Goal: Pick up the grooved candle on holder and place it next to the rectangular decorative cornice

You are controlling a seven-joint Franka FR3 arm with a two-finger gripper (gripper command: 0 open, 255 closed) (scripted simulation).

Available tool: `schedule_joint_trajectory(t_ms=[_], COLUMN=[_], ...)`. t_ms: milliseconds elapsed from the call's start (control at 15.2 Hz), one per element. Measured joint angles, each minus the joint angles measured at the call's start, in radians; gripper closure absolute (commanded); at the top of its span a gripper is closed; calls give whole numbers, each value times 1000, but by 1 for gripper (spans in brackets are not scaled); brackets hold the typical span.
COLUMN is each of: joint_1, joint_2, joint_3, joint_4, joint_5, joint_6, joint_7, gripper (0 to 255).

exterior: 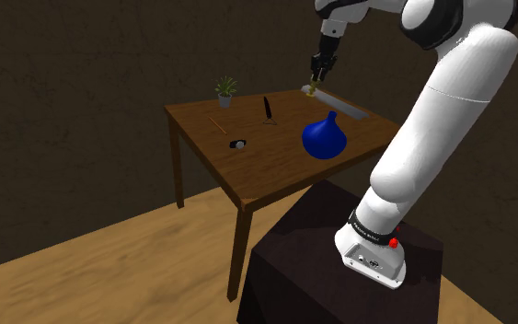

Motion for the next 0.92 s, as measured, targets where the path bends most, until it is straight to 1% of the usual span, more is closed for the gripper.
schedule_joint_trajectory(t_ms=[198,528,924], joint_1=[-46,-132,-278], joint_2=[60,191,375], joint_3=[-36,-74,-90], joint_4=[41,155,345], joint_5=[35,112,218], joint_6=[10,3,-35], joint_7=[-88,-220,-371], gripper=[255,255,255])
